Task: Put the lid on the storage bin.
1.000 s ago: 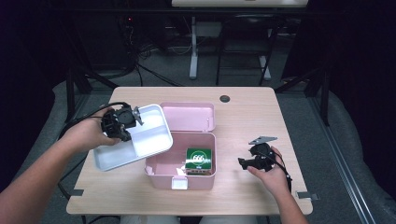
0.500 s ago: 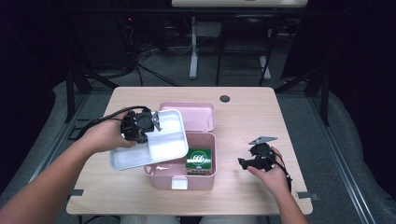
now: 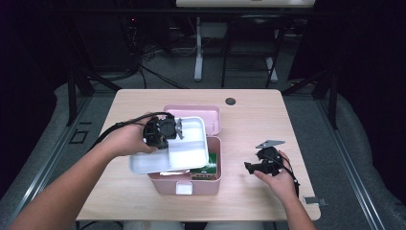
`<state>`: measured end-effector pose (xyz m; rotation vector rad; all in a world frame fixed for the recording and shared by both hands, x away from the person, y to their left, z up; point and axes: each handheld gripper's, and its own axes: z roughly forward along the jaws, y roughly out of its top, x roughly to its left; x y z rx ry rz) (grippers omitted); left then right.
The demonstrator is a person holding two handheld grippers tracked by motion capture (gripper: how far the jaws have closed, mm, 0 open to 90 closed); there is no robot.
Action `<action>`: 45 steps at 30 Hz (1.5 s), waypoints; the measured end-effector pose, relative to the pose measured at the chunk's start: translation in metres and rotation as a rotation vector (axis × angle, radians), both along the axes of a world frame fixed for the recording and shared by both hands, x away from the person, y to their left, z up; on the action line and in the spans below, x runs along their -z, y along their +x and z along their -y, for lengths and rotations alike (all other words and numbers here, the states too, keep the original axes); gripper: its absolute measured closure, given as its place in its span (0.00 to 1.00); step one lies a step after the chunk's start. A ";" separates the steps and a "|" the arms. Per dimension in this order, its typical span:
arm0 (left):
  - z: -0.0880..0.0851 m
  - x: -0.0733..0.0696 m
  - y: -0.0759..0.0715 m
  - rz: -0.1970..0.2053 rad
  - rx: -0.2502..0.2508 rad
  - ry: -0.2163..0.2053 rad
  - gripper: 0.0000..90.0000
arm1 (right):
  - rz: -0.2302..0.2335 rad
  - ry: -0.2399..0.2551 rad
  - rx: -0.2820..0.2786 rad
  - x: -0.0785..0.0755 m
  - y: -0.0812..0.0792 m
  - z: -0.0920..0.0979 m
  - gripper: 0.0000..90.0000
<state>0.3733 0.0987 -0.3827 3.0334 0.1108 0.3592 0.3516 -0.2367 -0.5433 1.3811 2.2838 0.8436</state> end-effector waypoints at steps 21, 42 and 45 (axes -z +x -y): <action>0.035 0.026 -0.001 -0.025 0.079 -0.002 0.99 | 0.001 0.004 -0.008 0.002 0.000 0.000 0.27; 0.040 0.048 0.000 -0.070 0.074 -0.003 0.98 | -0.006 -0.001 -0.013 0.003 0.001 -0.001 0.27; 0.040 0.051 0.001 -0.078 0.063 -0.005 0.97 | -0.005 0.002 -0.013 0.003 0.000 -0.001 0.27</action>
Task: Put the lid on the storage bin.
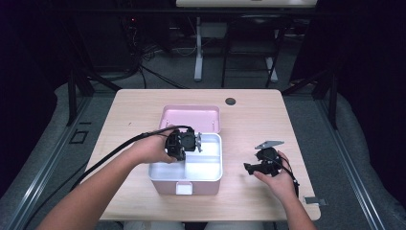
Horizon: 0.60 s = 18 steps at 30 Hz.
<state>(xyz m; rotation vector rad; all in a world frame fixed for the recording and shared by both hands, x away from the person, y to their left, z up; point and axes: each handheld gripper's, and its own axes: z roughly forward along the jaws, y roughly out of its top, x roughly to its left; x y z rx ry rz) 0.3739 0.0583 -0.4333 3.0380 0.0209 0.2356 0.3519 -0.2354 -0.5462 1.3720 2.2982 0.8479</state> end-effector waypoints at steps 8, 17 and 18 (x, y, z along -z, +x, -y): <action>-0.002 0.005 0.001 -0.001 -0.013 -0.008 0.95 | -0.001 -0.002 0.000 0.000 0.000 0.000 0.27; -0.019 0.005 0.002 -0.002 -0.077 -0.008 0.89 | -0.004 -0.004 -0.001 0.001 0.000 0.000 0.27; -0.021 0.004 0.002 0.003 -0.080 0.005 0.89 | -0.004 -0.004 -0.001 0.001 0.000 -0.001 0.27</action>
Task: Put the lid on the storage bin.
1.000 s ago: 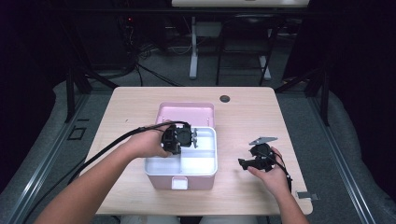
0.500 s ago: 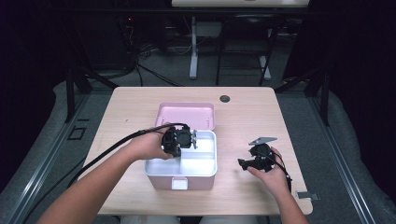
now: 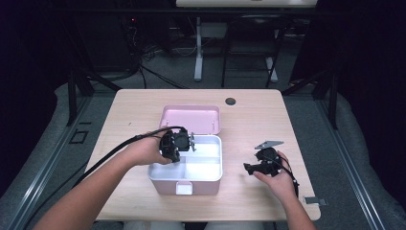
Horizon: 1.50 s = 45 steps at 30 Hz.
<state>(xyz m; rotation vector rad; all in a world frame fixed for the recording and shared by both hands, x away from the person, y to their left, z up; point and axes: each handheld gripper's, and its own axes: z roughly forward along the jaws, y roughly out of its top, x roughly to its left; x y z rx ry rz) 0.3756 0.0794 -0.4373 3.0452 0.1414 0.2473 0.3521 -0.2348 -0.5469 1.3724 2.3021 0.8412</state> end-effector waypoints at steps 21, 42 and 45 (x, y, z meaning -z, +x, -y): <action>-0.044 0.002 0.001 -0.033 -0.138 -0.167 0.89 | 0.006 0.014 0.007 -0.002 0.004 -0.002 0.27; -0.056 0.008 -0.004 -0.024 -0.173 -0.280 0.88 | 0.125 0.220 -0.032 -0.071 0.054 -0.040 0.49; -0.057 0.008 -0.003 -0.035 -0.175 -0.292 0.88 | 0.130 0.184 -0.035 -0.076 0.065 -0.053 0.47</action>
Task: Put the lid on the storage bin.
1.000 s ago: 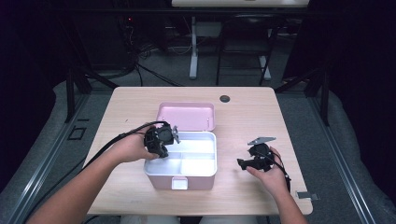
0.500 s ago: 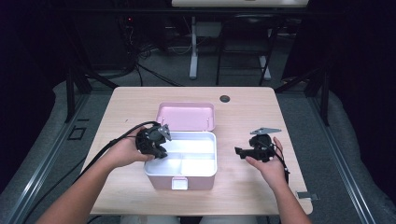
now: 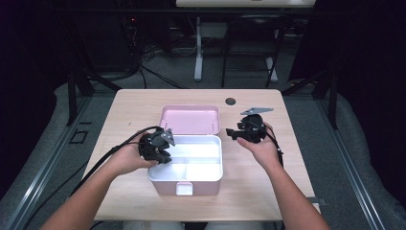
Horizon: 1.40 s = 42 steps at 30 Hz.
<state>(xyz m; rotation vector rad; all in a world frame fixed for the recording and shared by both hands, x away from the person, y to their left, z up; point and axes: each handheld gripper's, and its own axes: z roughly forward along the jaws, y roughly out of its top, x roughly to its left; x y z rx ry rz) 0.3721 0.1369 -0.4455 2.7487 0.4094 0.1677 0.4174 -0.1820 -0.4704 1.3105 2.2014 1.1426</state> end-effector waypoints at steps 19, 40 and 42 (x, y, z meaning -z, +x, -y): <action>-0.002 0.001 0.000 0.000 0.006 -0.019 0.88 | -0.130 0.074 0.142 0.010 0.077 -0.046 0.62; -0.002 0.001 0.001 -0.002 0.003 -0.022 0.88 | -0.255 0.070 0.222 0.018 0.093 -0.056 0.84; -0.002 0.001 0.001 -0.003 0.001 -0.023 0.88 | -0.262 0.086 0.229 0.016 0.092 -0.055 0.85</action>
